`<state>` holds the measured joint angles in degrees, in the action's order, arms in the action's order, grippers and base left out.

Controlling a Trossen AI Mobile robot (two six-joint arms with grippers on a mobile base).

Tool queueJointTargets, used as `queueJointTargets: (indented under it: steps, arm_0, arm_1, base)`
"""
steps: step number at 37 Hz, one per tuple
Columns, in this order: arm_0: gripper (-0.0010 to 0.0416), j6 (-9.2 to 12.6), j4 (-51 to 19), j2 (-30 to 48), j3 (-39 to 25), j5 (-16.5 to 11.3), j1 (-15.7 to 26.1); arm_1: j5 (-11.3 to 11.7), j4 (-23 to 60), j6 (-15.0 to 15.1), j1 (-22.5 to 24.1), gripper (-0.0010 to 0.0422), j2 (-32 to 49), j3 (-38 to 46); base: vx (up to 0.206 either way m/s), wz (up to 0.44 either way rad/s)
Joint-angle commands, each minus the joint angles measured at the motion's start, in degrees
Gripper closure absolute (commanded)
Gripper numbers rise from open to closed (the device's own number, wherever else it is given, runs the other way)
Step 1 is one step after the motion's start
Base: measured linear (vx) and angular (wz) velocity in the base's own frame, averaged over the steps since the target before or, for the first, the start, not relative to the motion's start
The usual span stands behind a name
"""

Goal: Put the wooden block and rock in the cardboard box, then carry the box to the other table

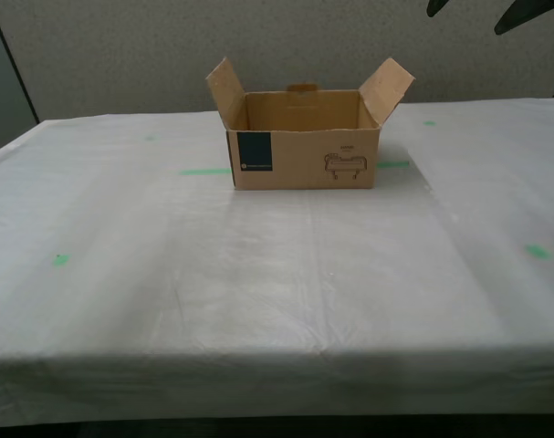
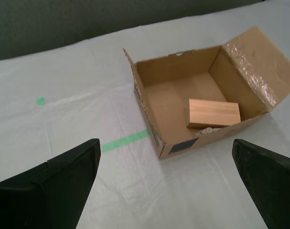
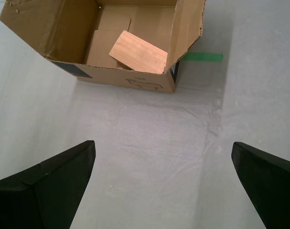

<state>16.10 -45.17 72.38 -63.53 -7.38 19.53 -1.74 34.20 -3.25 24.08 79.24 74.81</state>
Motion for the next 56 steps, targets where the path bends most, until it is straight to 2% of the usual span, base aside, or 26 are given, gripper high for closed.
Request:
queueJointTargets:
  steps: [1, 16, 25, 34, 41, 56]
  arm_0:
    - [0.0007, 0.1, 0.1, 0.0, 0.0, 0.2, 0.0]
    - [0.0007, 0.1, 0.2, 0.0, 0.0, 0.2, 0.0]
    - [0.0007, 0.1, 0.1, 0.0, 0.0, 0.2, 0.0]
    - [0.0007, 0.1, 0.1, 0.0, 0.0, 0.2, 0.0]
    - [0.0007, 0.1, 0.1, 0.0, 0.0, 0.2, 0.0]
    - [0.0007, 0.1, 0.2, 0.0, 0.0, 0.2, 0.0]
  arm_1:
    - [0.1, -1.3, 0.0, 0.0, 0.0034, -0.9, 0.1]
    - [0.1, -3.5, -0.5, 0.0, 0.0034, -2.0, 0.0]
    - [0.1, -12.1, -3.9, 0.0, 0.0034, -4.1, -5.7]
    - [0.1, -16.7, -3.4, 0.0, 0.0034, -5.8, -12.5]
    - [0.1, -16.7, -3.4, 0.0, 0.0034, -5.8, -15.0]
    - [0.1, -16.4, -3.4, 0.0, 0.0034, -5.8, -15.7]
  base:
    - [0.0, 0.0]
    - [0.0, 0.0]
    - [0.0, 0.0]
    - [0.0, 0.0]
    - [0.0, 0.0]
    - [0.0, 0.0]
